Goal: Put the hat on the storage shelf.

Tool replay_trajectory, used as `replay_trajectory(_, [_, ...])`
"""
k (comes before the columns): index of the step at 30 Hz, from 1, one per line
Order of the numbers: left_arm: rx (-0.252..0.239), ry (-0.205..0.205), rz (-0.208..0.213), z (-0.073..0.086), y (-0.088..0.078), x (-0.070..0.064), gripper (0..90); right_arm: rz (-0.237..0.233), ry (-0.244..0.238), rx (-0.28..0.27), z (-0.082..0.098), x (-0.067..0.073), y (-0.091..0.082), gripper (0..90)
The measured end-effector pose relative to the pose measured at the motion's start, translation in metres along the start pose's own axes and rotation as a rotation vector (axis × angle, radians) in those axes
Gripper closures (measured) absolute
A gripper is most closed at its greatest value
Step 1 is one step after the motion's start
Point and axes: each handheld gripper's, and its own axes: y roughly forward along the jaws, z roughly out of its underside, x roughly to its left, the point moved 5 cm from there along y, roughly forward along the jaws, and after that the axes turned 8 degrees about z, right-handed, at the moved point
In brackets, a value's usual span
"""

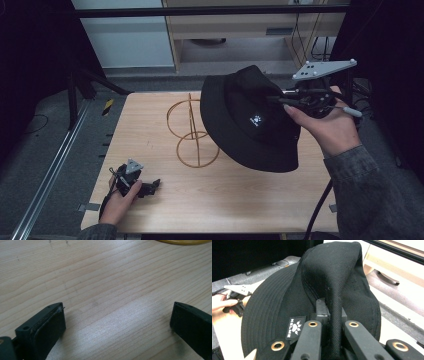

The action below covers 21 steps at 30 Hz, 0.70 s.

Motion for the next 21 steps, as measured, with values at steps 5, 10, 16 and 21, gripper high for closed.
replay_trajectory(5, [0.0,0.001,0.0,0.0,0.0,0.0,0.0,-0.007,-0.008,-0.01,-0.006,0.006,0.007,87.6])
replay_trajectory(10, [0.0,0.001,0.0,0.0,0.0,0.0,0.0,-0.009,-0.019,-0.026,-0.018,0.011,0.018,87.6])
replay_trajectory(16, [0.001,0.0,0.0,0.0,0.0,0.0,0.0,-0.025,-0.03,-0.022,-0.029,0.013,0.03,87.7])
replay_trajectory(21, [0.002,0.001,0.001,0.0,0.0,0.0,0.0,-0.04,-0.057,-0.009,-0.04,0.02,0.044,87.6])
